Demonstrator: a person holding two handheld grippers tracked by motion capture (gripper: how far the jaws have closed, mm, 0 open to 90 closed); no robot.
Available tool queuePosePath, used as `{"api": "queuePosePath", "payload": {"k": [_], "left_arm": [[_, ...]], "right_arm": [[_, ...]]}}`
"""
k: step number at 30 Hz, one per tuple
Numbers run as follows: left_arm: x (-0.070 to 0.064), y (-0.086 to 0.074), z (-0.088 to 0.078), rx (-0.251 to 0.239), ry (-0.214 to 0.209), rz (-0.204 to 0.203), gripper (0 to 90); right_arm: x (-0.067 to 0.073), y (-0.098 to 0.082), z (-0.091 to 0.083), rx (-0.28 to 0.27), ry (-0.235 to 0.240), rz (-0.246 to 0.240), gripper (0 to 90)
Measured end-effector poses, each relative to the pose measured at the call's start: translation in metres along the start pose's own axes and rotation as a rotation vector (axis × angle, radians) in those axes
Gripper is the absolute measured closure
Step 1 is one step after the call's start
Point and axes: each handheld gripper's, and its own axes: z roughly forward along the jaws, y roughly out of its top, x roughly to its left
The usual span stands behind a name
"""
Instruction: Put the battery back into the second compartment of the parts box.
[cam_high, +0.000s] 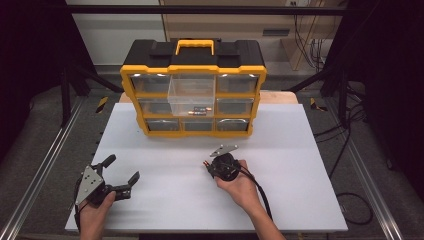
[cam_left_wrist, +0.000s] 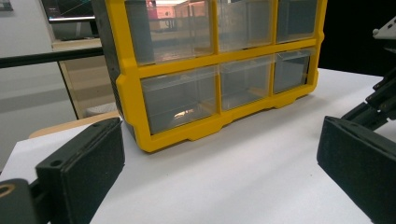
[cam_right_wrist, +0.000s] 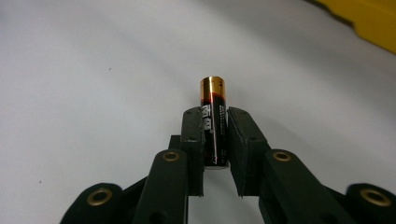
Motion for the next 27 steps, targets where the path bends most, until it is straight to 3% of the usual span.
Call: {"api": "queuePosePath", "payload": {"k": [14, 27], "left_arm": [[0.000, 0.000, 0.000, 0.002, 0.001, 0.001, 0.5], [0.000, 0.000, 0.000, 0.002, 0.002, 0.002, 0.6]], "right_arm": [[-0.027, 0.005, -0.035, -0.129, -0.042, 0.071, 77.1], [-0.044, 0.017, -0.070, -0.216, -0.074, 0.090, 77.1]]}}
